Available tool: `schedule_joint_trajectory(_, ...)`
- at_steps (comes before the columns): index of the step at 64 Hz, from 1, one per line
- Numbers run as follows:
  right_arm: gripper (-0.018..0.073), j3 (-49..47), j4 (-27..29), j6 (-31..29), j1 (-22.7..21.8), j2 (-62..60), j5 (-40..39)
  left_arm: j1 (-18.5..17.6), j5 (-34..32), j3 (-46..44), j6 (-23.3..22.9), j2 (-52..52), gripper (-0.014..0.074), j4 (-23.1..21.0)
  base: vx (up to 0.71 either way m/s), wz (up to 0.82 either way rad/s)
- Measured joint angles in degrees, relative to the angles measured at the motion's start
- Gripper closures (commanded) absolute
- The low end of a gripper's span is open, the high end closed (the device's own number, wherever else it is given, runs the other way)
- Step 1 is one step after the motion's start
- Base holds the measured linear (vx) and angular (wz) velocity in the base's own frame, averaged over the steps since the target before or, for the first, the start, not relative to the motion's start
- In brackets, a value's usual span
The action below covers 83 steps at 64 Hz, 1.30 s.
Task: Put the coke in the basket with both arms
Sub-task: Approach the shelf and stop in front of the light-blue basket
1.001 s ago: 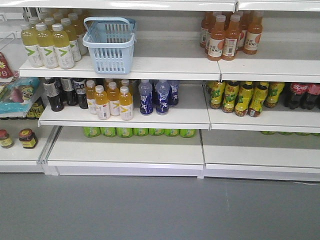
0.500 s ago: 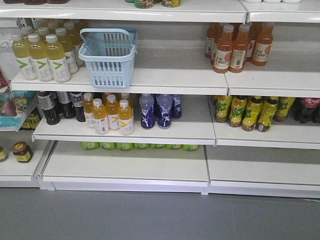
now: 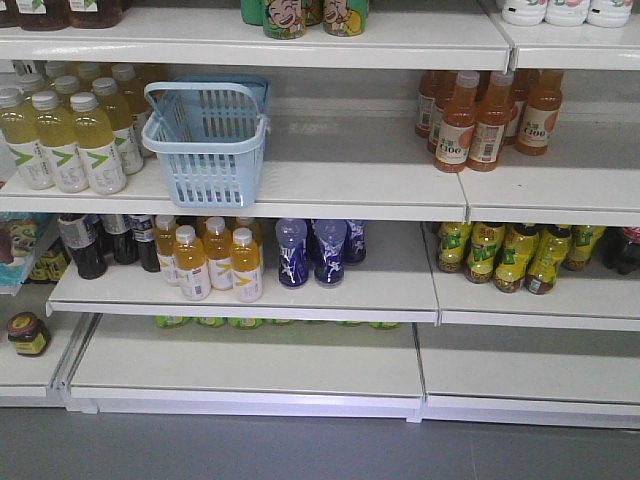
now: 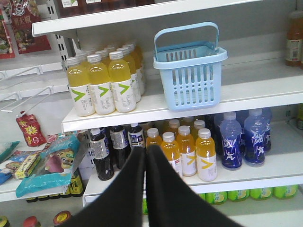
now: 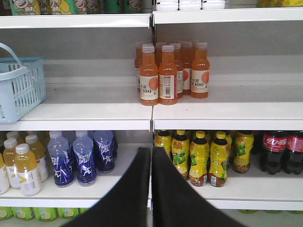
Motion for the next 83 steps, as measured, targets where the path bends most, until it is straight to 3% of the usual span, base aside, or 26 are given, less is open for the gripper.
schedule_joint_trajectory(83, 0.0564, 0.0, 0.0, 0.0, 0.0, 0.0, -0.02, 0.0, 0.0, 0.0, 0.0, 0.0, 0.0603, 0.0, 0.1, -0.03)
